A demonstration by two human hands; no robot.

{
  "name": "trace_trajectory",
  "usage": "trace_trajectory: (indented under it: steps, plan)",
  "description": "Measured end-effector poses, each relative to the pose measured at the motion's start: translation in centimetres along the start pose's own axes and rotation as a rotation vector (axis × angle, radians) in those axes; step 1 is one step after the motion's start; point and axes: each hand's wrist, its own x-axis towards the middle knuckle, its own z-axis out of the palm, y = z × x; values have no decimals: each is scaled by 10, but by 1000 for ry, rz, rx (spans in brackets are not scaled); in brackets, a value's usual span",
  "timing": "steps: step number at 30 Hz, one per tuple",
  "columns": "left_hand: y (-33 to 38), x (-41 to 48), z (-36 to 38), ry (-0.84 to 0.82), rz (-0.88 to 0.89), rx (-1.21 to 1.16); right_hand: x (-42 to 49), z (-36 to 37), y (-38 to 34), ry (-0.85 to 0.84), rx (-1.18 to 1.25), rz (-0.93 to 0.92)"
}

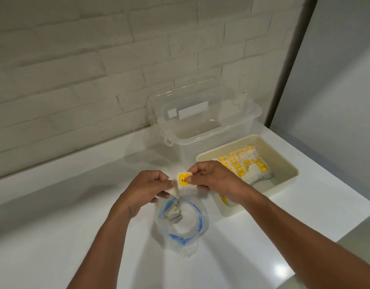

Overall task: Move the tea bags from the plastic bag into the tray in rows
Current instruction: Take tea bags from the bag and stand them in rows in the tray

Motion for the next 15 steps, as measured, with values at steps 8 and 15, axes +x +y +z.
trace_trajectory:
  steps: [8, 15]
  plan:
    - [44, 11, 24, -124, 86, 96, -7, -47, -13, -8, -70, -2]
    - [80, 43, 63, -101, 215, 362, -9, -110, -10, -22, -149, 15]
